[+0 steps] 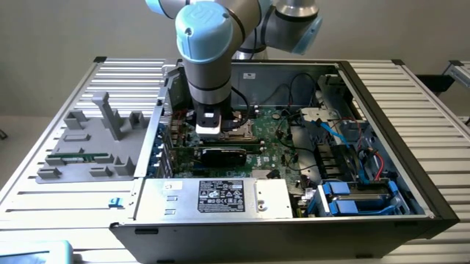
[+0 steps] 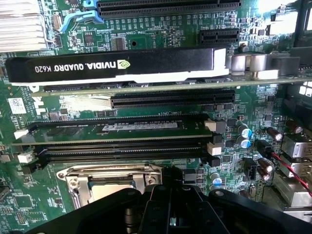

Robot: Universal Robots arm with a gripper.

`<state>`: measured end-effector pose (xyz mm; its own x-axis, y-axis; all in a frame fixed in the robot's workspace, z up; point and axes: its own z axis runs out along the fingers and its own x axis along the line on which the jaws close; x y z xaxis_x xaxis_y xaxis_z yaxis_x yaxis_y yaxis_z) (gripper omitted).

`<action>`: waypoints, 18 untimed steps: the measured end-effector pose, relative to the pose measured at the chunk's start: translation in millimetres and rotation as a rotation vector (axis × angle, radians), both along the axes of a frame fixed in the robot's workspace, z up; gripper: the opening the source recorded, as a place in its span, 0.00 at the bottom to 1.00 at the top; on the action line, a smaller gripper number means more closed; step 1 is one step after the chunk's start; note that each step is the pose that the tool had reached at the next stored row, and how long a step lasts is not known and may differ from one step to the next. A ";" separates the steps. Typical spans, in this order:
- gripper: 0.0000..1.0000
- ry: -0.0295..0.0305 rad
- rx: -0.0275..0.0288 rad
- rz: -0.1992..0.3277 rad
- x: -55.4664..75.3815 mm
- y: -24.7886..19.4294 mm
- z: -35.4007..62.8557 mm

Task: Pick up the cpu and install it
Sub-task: 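Install the second cpu locking lever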

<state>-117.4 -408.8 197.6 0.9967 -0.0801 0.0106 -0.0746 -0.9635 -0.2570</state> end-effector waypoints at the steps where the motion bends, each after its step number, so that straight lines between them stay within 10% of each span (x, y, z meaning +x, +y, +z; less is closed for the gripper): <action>1: 0.11 -0.0001 0.0001 0.000 0.0 0.0 -0.4; 18: 0.11 0.0000 0.0007 0.000 0.0 -0.1 -3.6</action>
<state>-117.4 -408.9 194.0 0.9967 -0.0801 0.0106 -0.0746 -0.9633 -0.2577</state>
